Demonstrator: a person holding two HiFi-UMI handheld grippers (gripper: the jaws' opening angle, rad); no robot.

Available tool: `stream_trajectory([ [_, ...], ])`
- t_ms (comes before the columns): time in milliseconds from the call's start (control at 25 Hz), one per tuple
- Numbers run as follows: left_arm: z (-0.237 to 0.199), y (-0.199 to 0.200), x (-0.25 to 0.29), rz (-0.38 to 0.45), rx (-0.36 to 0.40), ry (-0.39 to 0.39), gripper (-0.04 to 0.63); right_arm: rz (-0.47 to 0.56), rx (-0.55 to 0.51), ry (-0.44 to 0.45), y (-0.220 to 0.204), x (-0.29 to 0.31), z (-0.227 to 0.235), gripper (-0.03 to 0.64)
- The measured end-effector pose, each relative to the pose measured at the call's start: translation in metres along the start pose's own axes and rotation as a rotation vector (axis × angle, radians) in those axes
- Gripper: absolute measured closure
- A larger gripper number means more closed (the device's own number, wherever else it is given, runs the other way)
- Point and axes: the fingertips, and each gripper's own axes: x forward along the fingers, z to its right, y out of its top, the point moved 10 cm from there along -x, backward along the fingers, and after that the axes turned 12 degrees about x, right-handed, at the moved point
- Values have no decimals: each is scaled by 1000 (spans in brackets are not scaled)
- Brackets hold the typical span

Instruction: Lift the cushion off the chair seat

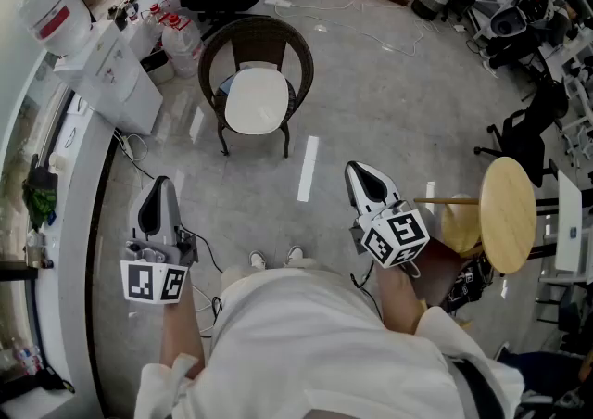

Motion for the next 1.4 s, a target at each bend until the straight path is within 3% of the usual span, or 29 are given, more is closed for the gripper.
stream_trajectory([
  [320, 8, -3, 0, -9, 2, 10, 578, -5, -9, 11, 0, 0, 6, 615],
  [520, 9, -6, 4, -17, 2, 19, 578, -101, -40, 132, -3, 13, 7, 615],
  [680, 17, -7, 12, -18, 6, 27, 578, -105, -92, 151, 3, 17, 18, 615],
  [720, 19, -8, 14, -20, 7, 30, 578, -103, -93, 158, 6, 18, 22, 597],
  [760, 21, -9, 16, -22, 8, 33, 578, -108, -97, 168, 8, 21, 26, 502],
  [840, 24, -11, 20, -28, 11, 42, 578, -117, -124, 176, 14, 26, 34, 473],
  [1000, 33, -14, 30, -37, 17, 60, 578, -105, -164, 206, 27, 35, 51, 340],
  [1080, 39, -17, 34, -46, 19, 69, 578, -111, -171, 243, 30, 42, 58, 314],
  [1240, 44, -25, 36, -71, 12, 93, 578, -174, -165, 296, 26, 63, 64, 182],
  [1400, 34, -40, 41, -105, -3, 119, 578, -240, -167, 315, 16, 88, 66, 170],
])
